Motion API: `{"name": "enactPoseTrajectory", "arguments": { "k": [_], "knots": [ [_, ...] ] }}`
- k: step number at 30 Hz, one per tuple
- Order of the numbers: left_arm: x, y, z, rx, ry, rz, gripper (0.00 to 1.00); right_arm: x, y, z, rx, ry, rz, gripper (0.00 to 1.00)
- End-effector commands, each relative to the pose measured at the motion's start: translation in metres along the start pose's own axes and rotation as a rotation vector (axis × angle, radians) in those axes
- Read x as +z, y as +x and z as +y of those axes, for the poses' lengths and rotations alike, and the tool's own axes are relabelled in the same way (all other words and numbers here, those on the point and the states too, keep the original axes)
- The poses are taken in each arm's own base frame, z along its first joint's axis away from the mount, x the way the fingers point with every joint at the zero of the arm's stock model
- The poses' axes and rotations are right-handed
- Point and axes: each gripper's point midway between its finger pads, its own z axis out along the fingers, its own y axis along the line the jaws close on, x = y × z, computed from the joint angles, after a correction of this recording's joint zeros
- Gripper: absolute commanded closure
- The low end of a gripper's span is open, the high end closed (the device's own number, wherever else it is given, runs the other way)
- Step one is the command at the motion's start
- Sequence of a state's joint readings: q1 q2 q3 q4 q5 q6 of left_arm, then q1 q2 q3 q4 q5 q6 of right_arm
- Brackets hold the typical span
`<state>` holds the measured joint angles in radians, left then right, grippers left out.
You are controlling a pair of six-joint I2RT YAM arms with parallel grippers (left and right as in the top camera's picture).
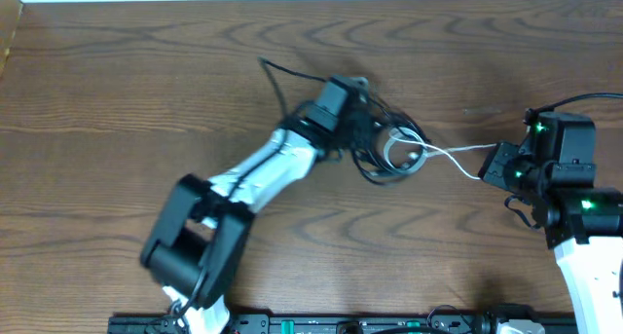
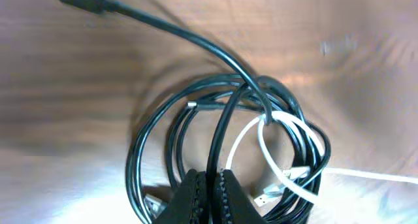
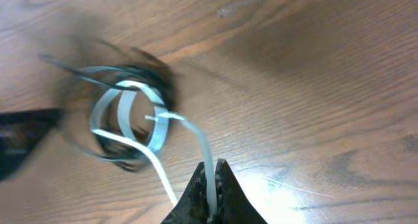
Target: Untangle cables
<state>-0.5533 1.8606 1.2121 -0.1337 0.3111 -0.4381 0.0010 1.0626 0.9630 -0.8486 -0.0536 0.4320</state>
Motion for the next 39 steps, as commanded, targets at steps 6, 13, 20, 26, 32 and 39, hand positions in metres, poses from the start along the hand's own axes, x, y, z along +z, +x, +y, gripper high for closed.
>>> {"name": "enactPoseTrajectory", "arguments": {
  "k": [6, 13, 20, 26, 32, 39],
  "knots": [
    [-0.076, -0.058, 0.016, -0.006, -0.012, -0.180, 0.93, 0.036, 0.013, -0.016, 0.029, 0.069, 0.050, 0.99],
    [-0.123, -0.086, 0.020, -0.019, -0.008, -0.297, 0.92, 0.072, 0.039, -0.032, 0.080, 0.113, 0.126, 0.99],
    [-0.149, -0.095, 0.041, -0.062, -0.043, -0.337, 0.92, 0.090, 0.055, -0.051, 0.111, 0.154, 0.175, 0.99],
    [-0.167, -0.100, 0.060, -0.101, -0.075, -0.362, 0.92, 0.098, 0.062, -0.058, 0.137, 0.176, 0.203, 0.99],
    [-0.186, -0.104, 0.072, -0.125, -0.096, -0.392, 0.92, 0.104, 0.065, -0.060, 0.156, 0.186, 0.217, 0.99],
    [-0.206, -0.106, 0.072, -0.131, -0.101, -0.426, 0.92, 0.110, 0.068, -0.059, 0.166, 0.181, 0.236, 0.99]
  ]
}}
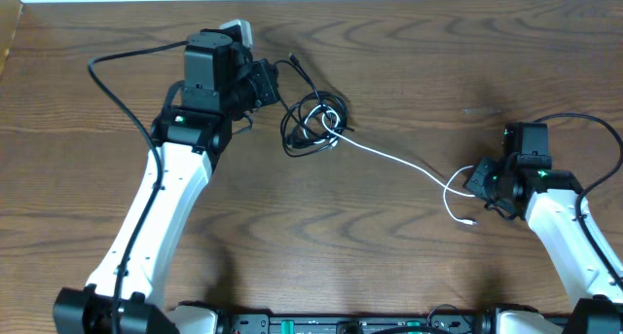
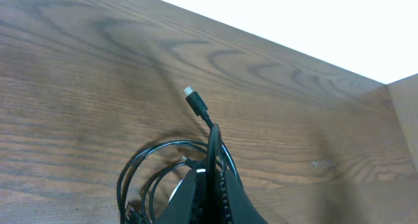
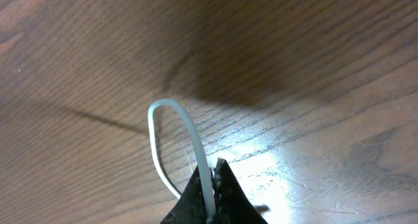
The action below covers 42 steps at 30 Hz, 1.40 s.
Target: Untangle cables
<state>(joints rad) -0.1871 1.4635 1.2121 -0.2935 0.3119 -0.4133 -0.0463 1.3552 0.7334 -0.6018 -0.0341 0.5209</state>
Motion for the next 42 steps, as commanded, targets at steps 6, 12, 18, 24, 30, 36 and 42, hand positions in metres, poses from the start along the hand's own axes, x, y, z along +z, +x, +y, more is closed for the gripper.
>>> {"name": "enactPoseTrajectory", "arguments": {
  "k": [6, 12, 18, 24, 30, 36, 42],
  "knots": [
    [-0.028, -0.013, -0.016, 0.034, 0.057, -0.054, 0.92, 0.010, 0.005, -0.006, 0.025, 0.024, 0.027, 0.99],
    [-0.040, -0.016, -0.028, 0.044, 0.101, -0.066, 0.92, 0.017, 0.005, -0.005, 0.032, 0.022, 0.039, 0.99],
    [-0.052, -0.019, -0.036, 0.051, 0.131, -0.083, 0.92, 0.023, 0.008, 0.000, 0.042, -0.004, 0.065, 0.99],
    [-0.067, -0.021, -0.048, 0.060, 0.172, -0.100, 0.92, 0.025, 0.010, 0.002, 0.042, -0.014, 0.077, 0.99],
    [-0.079, -0.016, -0.052, 0.060, 0.185, -0.090, 0.92, 0.024, 0.016, 0.014, 0.042, -0.084, 0.115, 0.99],
    [-0.087, -0.008, -0.058, 0.056, 0.219, -0.058, 0.92, 0.023, 0.020, 0.023, 0.040, -0.130, 0.138, 0.99],
    [-0.092, -0.003, -0.061, 0.052, 0.237, -0.041, 0.92, 0.022, 0.024, 0.029, 0.017, -0.138, 0.145, 0.99]
  ]
}}
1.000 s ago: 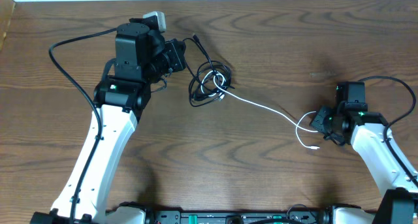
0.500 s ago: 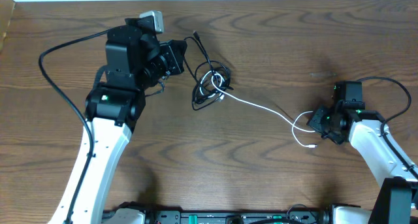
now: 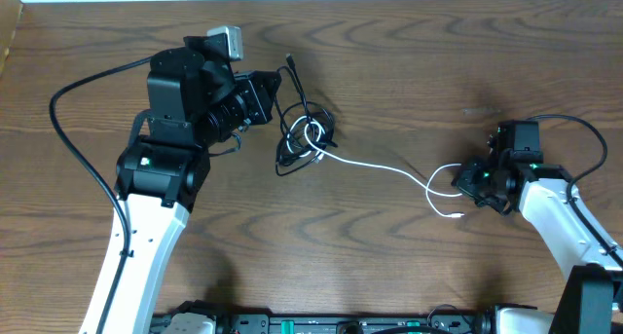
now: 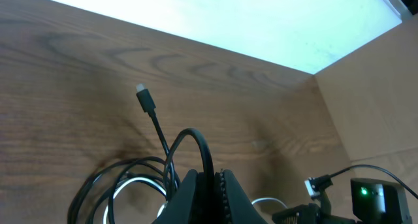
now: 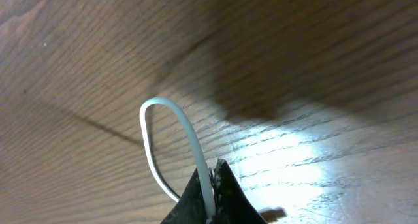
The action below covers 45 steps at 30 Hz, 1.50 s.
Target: Untangle cables
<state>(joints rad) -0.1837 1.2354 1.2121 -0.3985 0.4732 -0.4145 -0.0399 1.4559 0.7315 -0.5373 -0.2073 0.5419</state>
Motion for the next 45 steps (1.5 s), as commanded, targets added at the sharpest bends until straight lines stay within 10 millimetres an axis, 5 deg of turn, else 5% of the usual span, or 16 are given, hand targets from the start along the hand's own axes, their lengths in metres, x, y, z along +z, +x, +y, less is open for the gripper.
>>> {"name": "enactPoseTrajectory", "arguments": {
  "k": [1, 14, 23, 45],
  "knots": [
    [-0.011, -0.001, -0.012, 0.014, 0.049, -0.007, 0.92, 0.003, 0.008, 0.004, -0.006, -0.009, 0.022, 0.99],
    [-0.012, 0.001, -0.017, -0.007, 0.073, 0.004, 0.92, 0.006, 0.008, 0.022, -0.063, -0.042, 0.001, 0.99],
    [-0.007, 0.006, -0.044, 0.042, 0.143, 0.006, 0.92, 0.007, 0.009, 0.034, -0.105, -0.066, -0.015, 0.99],
    [-0.007, 0.008, -0.068, 0.066, 0.230, 0.011, 0.92, 0.008, 0.015, 0.034, -0.156, -0.060, 0.006, 0.99]
  ]
}}
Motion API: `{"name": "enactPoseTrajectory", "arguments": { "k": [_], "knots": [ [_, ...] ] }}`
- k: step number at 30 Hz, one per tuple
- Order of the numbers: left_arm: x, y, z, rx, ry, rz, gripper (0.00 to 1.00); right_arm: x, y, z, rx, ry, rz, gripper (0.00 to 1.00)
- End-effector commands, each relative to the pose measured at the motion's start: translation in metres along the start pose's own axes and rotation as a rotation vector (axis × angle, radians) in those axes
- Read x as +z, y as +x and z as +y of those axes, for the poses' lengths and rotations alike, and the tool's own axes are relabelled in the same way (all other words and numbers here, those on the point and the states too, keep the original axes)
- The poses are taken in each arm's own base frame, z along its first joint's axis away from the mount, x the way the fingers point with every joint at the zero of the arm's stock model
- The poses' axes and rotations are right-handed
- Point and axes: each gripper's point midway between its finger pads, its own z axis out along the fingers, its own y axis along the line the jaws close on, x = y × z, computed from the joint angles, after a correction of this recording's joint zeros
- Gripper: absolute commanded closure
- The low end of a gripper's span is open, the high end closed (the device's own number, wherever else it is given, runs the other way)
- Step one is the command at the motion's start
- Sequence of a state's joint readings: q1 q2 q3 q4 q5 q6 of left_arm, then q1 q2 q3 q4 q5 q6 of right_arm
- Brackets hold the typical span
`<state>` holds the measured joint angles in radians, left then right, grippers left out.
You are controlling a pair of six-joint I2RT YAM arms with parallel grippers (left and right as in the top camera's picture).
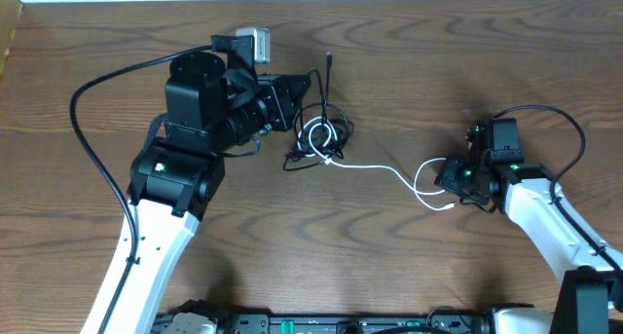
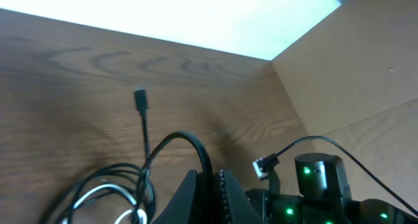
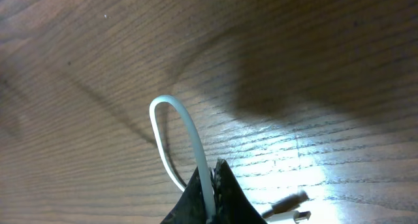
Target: Untangle cables
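A black cable [image 1: 326, 105] lies coiled at the table's upper middle, one plug end [image 2: 140, 98] sticking up toward the far edge. My left gripper [image 1: 292, 98] is shut on a loop of the black cable [image 2: 196, 152]. A white cable [image 1: 380, 170] is wound into the black coil [image 2: 108, 191] and trails right to my right gripper [image 1: 450, 176]. That gripper [image 3: 212, 175] is shut on the white cable [image 3: 173, 129], which arcs into a small loop; its plug end [image 3: 294, 214] lies beside the fingers.
Wooden table top [image 1: 438, 61] all around. A tan wall panel [image 2: 346, 74] stands at the right in the left wrist view. The arms' own black leads [image 1: 97, 91] [image 1: 555, 129] hang over the table.
My left gripper, still holding the black cable, has shifted right and slightly toward the far edge, the coil with it. My right gripper with the white cable has moved left and up a little.
At first both grippers held their cables at the right-centre, the tangle tight between them. Then the left gripper was far to the left with the black coil, the white cable stretched long to the right gripper. Since then the two have closed in, the white cable slack.
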<state>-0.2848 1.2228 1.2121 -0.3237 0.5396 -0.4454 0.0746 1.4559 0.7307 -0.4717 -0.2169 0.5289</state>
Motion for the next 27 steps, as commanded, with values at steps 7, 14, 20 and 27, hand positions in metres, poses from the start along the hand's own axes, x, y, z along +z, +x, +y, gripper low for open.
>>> {"name": "enactPoseTrajectory", "arguments": {
  "k": [7, 14, 20, 27],
  "knots": [
    [-0.0071, -0.0015, -0.0215, 0.023, 0.092, 0.000, 0.92, 0.0025, 0.0068, 0.0026, -0.023, -0.018, 0.026, 0.99],
    [-0.0073, -0.0008, -0.0236, 0.024, 0.104, 0.005, 0.92, 0.0025, 0.0081, 0.0016, -0.022, -0.013, 0.031, 0.99],
    [-0.0074, -0.0013, -0.0236, 0.025, 0.104, 0.002, 0.92, 0.0025, 0.0081, 0.0001, -0.044, -0.006, 0.030, 0.99],
    [-0.0080, 0.0002, -0.0259, 0.017, 0.116, 0.010, 0.92, 0.0025, 0.0071, -0.0050, -0.080, 0.022, 0.023, 0.99]
  ]
}}
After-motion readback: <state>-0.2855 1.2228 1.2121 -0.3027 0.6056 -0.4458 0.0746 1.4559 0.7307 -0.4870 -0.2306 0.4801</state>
